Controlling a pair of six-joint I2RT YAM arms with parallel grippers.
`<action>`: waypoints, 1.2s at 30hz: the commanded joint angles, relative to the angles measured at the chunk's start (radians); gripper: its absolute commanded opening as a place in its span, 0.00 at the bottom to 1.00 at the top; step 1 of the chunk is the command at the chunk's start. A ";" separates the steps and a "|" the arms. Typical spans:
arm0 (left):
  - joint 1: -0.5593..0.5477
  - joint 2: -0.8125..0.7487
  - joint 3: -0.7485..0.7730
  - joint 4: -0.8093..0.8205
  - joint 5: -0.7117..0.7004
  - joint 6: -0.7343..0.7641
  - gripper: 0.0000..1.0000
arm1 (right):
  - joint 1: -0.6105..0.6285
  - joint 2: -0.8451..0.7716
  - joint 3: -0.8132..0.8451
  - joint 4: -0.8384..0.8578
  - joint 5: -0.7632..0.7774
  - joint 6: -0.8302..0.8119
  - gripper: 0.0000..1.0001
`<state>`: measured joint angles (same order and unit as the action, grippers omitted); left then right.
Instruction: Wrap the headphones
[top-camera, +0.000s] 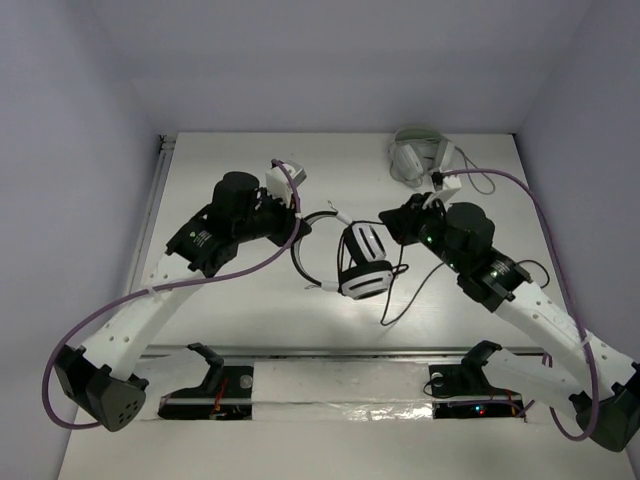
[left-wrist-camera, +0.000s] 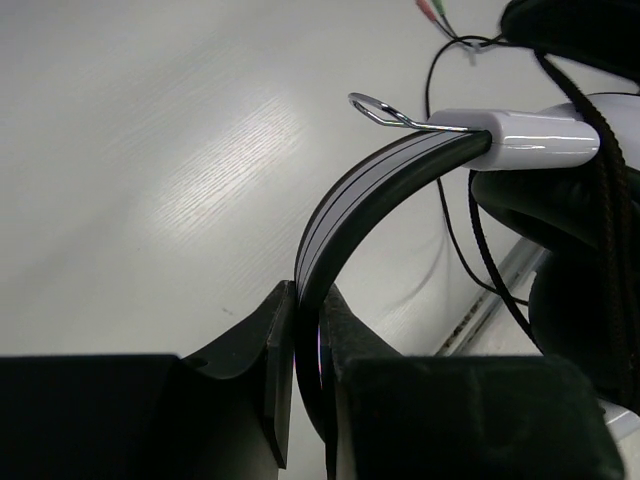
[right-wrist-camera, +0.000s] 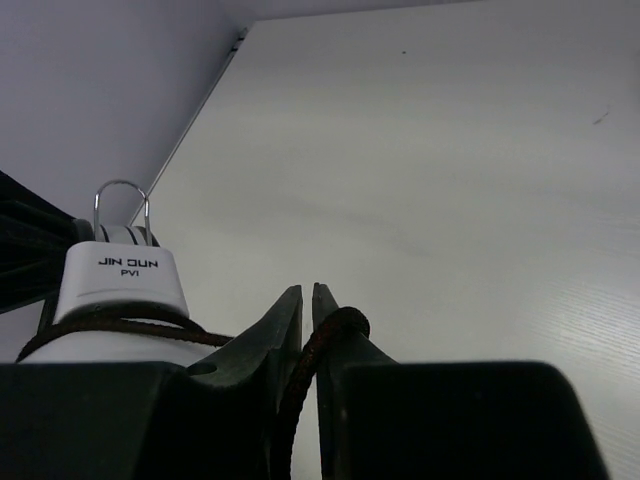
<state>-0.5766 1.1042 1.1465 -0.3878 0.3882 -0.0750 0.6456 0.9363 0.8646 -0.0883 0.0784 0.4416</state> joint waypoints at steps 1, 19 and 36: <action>0.003 -0.035 0.078 0.012 -0.075 0.021 0.00 | -0.021 -0.011 0.072 -0.143 0.106 -0.027 0.16; 0.040 -0.009 0.143 0.070 0.179 0.001 0.00 | -0.021 0.032 0.082 -0.288 0.281 0.035 0.27; 0.116 0.031 0.165 0.351 0.315 -0.347 0.00 | -0.031 0.121 -0.136 0.261 -0.071 0.045 0.32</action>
<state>-0.4732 1.1458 1.2274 -0.2096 0.6930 -0.2703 0.6220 1.0748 0.7769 0.0196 0.1074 0.4770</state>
